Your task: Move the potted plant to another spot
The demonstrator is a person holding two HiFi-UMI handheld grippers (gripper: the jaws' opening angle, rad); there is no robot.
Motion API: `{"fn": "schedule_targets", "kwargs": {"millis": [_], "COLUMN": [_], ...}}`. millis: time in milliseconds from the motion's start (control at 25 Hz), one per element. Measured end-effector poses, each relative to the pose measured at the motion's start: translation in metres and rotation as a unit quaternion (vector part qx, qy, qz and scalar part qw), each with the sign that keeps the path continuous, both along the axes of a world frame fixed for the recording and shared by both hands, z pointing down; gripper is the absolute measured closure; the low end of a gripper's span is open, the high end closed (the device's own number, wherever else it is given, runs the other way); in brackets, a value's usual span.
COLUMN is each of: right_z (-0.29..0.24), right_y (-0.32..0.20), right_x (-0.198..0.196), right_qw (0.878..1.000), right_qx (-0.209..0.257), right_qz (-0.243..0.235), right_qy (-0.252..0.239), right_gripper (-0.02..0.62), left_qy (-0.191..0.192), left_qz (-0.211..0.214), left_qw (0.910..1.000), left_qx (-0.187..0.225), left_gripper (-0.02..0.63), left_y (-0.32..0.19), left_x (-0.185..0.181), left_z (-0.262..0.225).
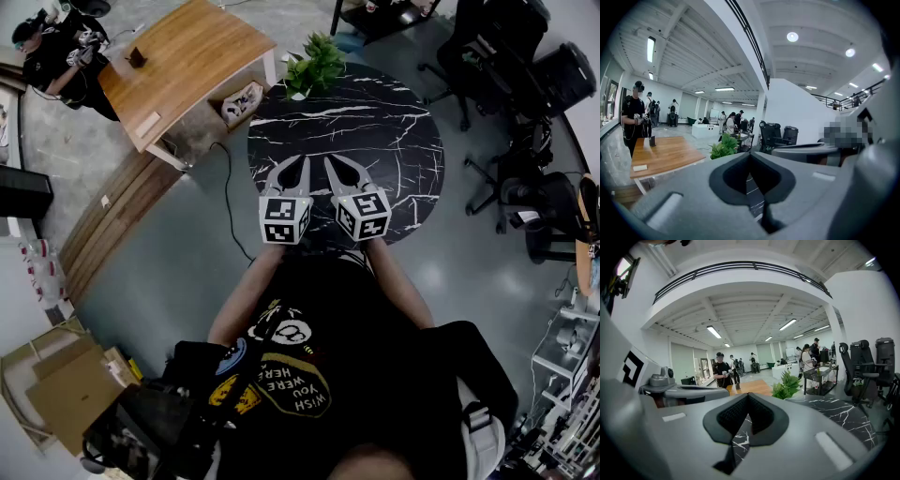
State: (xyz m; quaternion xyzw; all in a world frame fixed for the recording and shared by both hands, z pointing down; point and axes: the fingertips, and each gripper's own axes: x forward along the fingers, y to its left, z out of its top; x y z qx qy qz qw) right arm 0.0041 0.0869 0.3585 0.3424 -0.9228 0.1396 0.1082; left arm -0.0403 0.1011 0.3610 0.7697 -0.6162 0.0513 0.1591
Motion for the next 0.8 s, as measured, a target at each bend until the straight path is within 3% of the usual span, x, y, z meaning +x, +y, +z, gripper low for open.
{"fn": "schedule_targets", "kwargs": {"millis": [800], "right_z": [0.023], "right_y": [-0.004], "right_x": [0.004], "right_qw": [1.0], "right_qx": [-0.025], "right_qz": [-0.013], "right_qy": [0.002], "right_gripper": [0.592], "left_qy": [-0.001], "left_qz": [-0.011], "left_qw": [0.9997], "left_qx": [-0.023], "left_gripper": [0.602], "left_y": [-0.003], "left_x": [0.001], "left_z": [0.019]}}
